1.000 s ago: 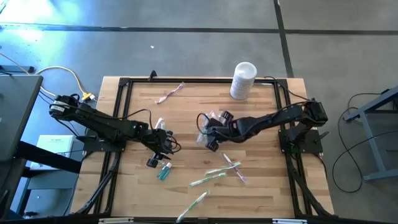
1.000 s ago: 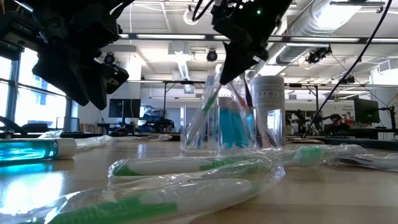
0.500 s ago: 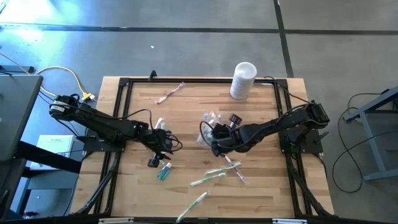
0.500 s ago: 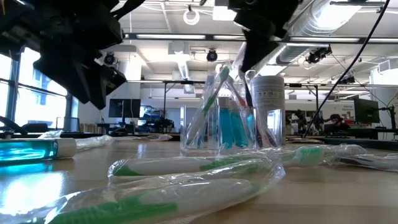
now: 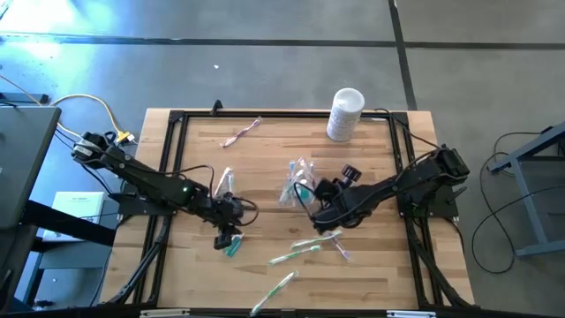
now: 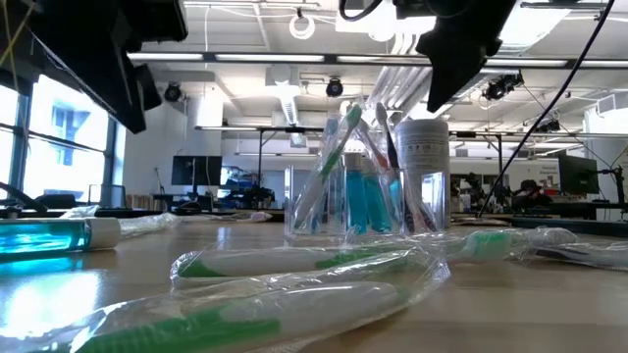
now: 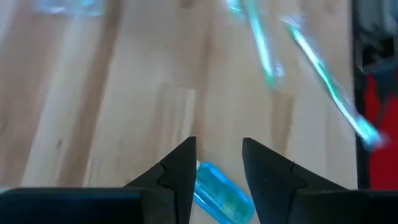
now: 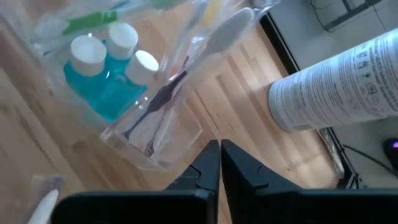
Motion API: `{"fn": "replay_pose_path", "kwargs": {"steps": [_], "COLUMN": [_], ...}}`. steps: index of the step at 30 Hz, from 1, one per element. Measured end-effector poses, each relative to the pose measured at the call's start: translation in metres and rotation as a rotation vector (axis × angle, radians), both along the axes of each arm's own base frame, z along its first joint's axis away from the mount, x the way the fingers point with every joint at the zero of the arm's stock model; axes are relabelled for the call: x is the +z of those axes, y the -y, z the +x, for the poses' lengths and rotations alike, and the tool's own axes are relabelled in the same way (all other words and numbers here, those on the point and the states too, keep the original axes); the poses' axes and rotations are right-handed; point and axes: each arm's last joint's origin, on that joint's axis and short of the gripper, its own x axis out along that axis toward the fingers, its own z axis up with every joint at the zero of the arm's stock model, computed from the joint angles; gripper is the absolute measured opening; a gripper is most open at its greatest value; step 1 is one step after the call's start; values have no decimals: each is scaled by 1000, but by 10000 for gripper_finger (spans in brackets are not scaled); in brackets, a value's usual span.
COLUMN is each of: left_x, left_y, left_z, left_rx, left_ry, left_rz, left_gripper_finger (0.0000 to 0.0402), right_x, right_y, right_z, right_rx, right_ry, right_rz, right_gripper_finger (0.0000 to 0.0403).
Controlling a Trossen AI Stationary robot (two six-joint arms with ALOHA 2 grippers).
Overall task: Pick & Place toothbrushing station
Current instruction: Put the blue mouthwash bottle into the transparent organizer
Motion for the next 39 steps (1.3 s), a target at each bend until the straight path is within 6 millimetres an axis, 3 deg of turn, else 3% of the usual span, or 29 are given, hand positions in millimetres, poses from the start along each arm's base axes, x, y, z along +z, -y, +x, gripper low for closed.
{"fn": "replay_pose_path", "kwargs": {"steps": [8,18,26,39], "left_x": [-10,-43,-59,-96], "left_y": [-4,10,12,21], "left_z": [-5,17,22,25], "left_rx": [247,272,350,384], "left_ry": [-96,-207,-292,-462], "left_rz": [-77,-173,-200,-171], "left_gripper_finger": [127,127,127,127], "right_x": [0,0,-1,-4], "right_y": [0,7,6,-28], "right_z": [0,2,4,1], "right_rx": [80,146,148,159], "right_ry": [-78,-158,-141,-48], "right_rz": [-22,-51,-12,239], "right_gripper_finger": [83,162,173,174]}}
